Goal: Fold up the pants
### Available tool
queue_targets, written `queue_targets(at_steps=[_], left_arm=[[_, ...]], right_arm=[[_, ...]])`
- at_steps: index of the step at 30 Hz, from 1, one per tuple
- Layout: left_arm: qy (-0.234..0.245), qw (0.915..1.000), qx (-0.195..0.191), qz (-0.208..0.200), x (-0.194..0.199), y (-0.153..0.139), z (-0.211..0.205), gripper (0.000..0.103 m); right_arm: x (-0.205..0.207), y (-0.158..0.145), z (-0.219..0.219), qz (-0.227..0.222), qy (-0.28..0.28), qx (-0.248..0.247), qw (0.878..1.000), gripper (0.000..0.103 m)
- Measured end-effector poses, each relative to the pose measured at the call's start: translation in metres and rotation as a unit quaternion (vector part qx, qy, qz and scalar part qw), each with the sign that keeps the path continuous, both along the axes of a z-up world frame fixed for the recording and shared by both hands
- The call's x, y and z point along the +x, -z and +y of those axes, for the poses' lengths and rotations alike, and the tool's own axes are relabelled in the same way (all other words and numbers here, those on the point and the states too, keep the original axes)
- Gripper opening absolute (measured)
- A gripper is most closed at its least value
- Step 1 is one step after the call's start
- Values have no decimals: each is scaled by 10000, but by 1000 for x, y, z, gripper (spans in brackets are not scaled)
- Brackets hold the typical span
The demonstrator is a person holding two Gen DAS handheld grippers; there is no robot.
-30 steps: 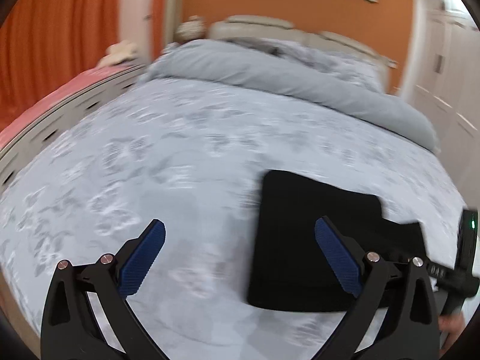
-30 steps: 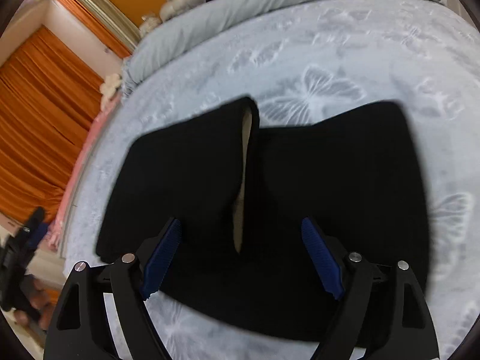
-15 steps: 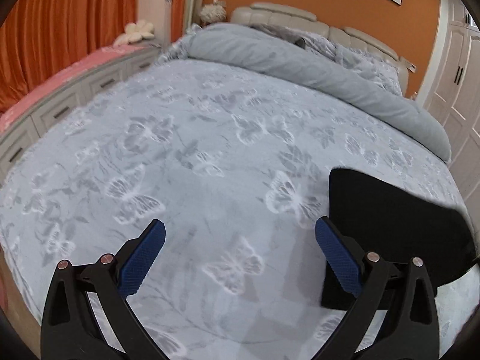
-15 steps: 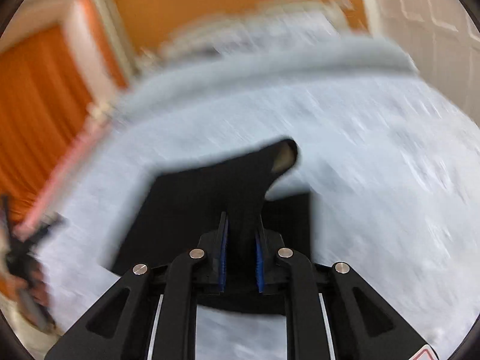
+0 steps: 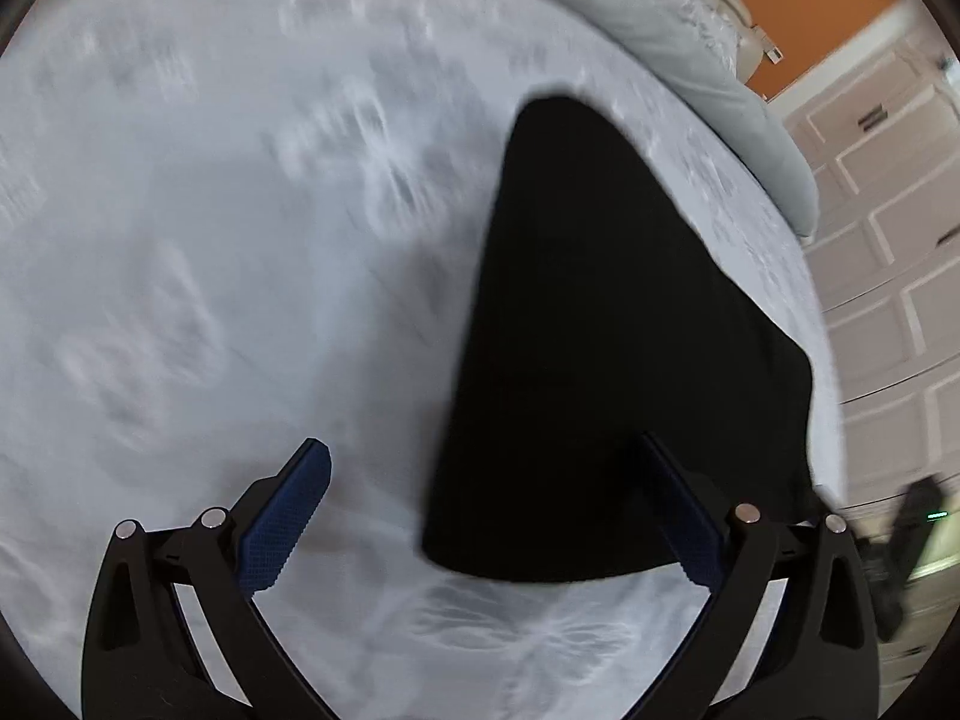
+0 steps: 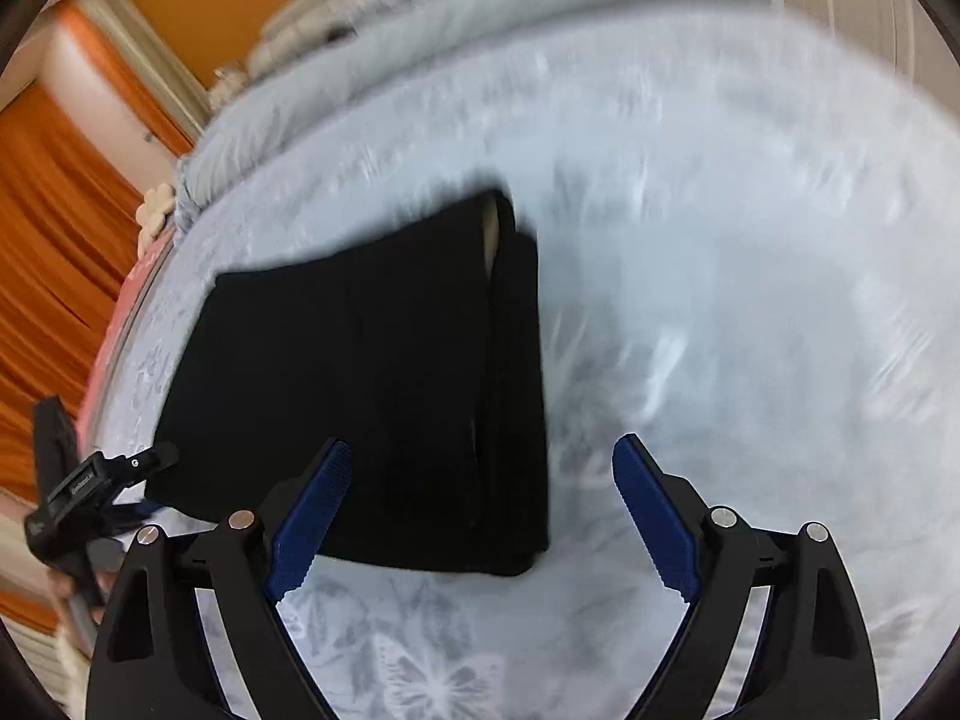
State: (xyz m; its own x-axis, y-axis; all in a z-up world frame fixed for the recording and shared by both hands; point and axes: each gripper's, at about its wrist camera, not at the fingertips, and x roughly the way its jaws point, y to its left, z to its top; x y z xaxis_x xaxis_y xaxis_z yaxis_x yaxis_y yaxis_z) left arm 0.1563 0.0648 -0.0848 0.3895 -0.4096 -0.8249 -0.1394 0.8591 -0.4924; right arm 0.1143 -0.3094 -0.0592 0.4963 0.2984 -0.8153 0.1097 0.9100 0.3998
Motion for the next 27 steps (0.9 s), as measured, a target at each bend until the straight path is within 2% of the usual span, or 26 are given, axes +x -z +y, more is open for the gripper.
queue_targets(at_steps=[1,2,3,4,5,7,10,13,14,15,16,17,18,19,20,21,22,23,24,26,27], left_arm=[[-40,9996,-255,129,2,9,0,98],[-90,9994,-305,114,4,12,1,98],[-75,9995,-291,49,5,10,1,87],[112,9991,-394,-73,6,8,-2,47],[334,9974,-637,-51,8,7,-5,43],[279,9974,-644,-178,1,-7,-3,32],[411,9954,-773,-382,-19,-37,4,30],[697,9919,-1026,-277,-61,-60,21,32],[810,9907,-1073,-221,-71,-61,25,34],[936,9901,-1038,-141,-83,-57,26,37],[1083,9905,-853,8,-100,-45,26,42],[1131,9915,-628,170,-110,-32,26,45],[1085,9929,-346,340,-118,-20,28,47],[981,9940,-253,408,-125,-11,34,49],[942,9937,-492,348,-129,-11,41,49],[874,9943,-568,208,-130,-22,50,48],[765,9960,-465,-51,-131,-34,56,48],[595,9968,-241,-465,-133,-52,62,48],[404,9951,129,-888,-134,-72,65,51],[239,9847,718,-1567,-129,-106,57,62],[183,9808,842,-1750,-125,-116,50,65]], right_arm=[[8,14,2,176,-33,109,9998,87],[10,25,4,245,-56,271,9993,87],[10,27,5,115,-42,345,9993,72],[11,25,7,23,-132,420,9990,51],[13,21,9,27,-220,626,9978,37],[8,-8,13,-259,-244,807,9961,32],[-18,-52,21,-642,-558,1085,9904,31],[-63,-70,21,-638,-814,1093,9886,32],[-76,-66,19,-551,-841,1087,9890,34],[-93,-48,19,-303,-862,1063,9901,38],[-101,-33,18,-65,-879,1032,9908,41],[-110,-4,18,488,-769,797,9927,47],[-113,11,15,803,-547,552,9937,57],[-119,16,8,792,-352,808,9930,57],[-122,12,3,707,-241,1036,9918,57],[-125,-5,-2,399,-68,943,9947,56],[-130,-31,-1,-204,70,460,9987,56],[-134,-49,5,-585,105,60,9982,49],[-134,-70,19,-1006,17,-408,9941,29],[-124,-92,43,-1411,-202,-584,9881,14],[-116,-98,61,-1525,-345,-581,9860,12]])
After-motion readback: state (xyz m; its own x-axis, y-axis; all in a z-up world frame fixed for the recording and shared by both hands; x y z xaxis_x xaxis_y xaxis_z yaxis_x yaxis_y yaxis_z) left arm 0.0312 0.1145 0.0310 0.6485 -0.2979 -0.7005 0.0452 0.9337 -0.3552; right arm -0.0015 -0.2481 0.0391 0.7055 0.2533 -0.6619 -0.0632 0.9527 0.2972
